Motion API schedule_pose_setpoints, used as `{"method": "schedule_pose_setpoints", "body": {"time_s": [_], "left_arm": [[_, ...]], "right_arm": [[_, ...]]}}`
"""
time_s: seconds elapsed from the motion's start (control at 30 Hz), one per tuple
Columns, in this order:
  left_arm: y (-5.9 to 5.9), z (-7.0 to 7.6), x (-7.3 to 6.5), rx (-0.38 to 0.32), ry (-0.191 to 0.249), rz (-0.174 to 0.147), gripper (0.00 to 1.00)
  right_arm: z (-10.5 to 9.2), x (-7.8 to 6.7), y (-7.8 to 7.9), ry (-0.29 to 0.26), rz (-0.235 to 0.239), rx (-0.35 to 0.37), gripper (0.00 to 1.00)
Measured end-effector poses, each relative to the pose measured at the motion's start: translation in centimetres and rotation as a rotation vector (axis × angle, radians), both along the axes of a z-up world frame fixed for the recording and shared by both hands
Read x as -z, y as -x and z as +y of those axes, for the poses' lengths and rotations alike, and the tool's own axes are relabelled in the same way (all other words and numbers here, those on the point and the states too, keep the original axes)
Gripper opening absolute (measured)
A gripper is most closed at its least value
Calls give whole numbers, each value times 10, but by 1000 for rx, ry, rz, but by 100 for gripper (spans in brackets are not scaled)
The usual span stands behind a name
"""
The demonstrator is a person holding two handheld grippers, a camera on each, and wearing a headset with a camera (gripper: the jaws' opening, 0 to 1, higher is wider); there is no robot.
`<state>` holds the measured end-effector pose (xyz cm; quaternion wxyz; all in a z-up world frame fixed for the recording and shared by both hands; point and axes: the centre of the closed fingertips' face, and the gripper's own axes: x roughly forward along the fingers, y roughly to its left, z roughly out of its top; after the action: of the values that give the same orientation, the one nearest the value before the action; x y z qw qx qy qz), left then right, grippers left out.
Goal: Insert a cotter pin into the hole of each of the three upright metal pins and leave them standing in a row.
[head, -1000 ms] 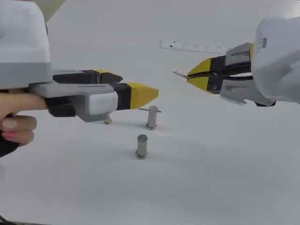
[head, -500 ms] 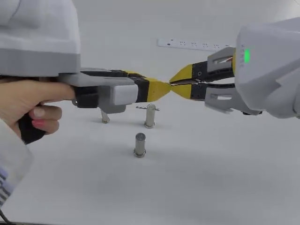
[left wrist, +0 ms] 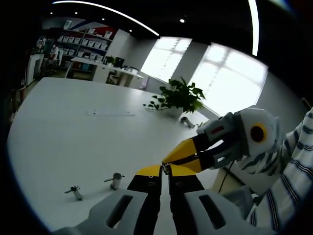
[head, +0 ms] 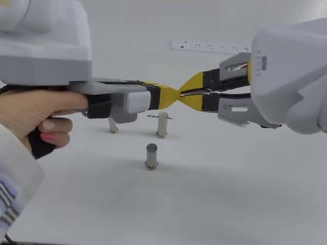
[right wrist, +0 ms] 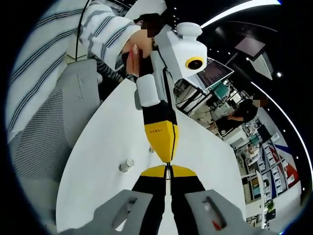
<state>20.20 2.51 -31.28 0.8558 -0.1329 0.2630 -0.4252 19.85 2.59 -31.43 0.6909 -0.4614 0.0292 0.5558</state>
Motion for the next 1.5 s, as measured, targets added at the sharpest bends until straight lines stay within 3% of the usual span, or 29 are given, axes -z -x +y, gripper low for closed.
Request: {"method": "schedule_pose_setpoints", "body": {"time_s": [0.5, 0.6, 0.83, 0.97, 1.1, 1.2, 1.27, 1.37, 1.43, 1.5], "left_arm": [[1, 1, 0, 3, -3, -4, 0], [2, 2, 0, -4, 11, 22, 0], [1, 3, -3, -22, 10, 16, 0], [3, 4, -1, -6, -26, -1, 0], [4, 4, 1, 0, -57, -18, 0], [5, 5, 4, 2, -75, -24, 0], [5, 8, 5, -3, -107, -53, 0], [8, 10, 4, 4, -121, -73, 0], [3, 13, 0, -7, -147, -145, 0], [3, 15, -2, 3, -176, -197, 0]], "right_arm": [[2, -2, 3, 1, -2, -7, 0], [2, -3, 4, -1, -3, -8, 0], [3, -4, 3, -26, 13, 4, 0], [4, -2, 3, -37, 42, 8, 0], [5, 1, 4, -26, 38, 3, 0], [3, 6, 1, 3, 18, 13, 14], [0, 8, -1, 13, 29, 22, 15], [-4, 11, -7, -10, 75, 57, 16], [-6, 12, -9, -29, 96, 80, 16], [-7, 15, -7, -54, 162, 100, 16]]}}
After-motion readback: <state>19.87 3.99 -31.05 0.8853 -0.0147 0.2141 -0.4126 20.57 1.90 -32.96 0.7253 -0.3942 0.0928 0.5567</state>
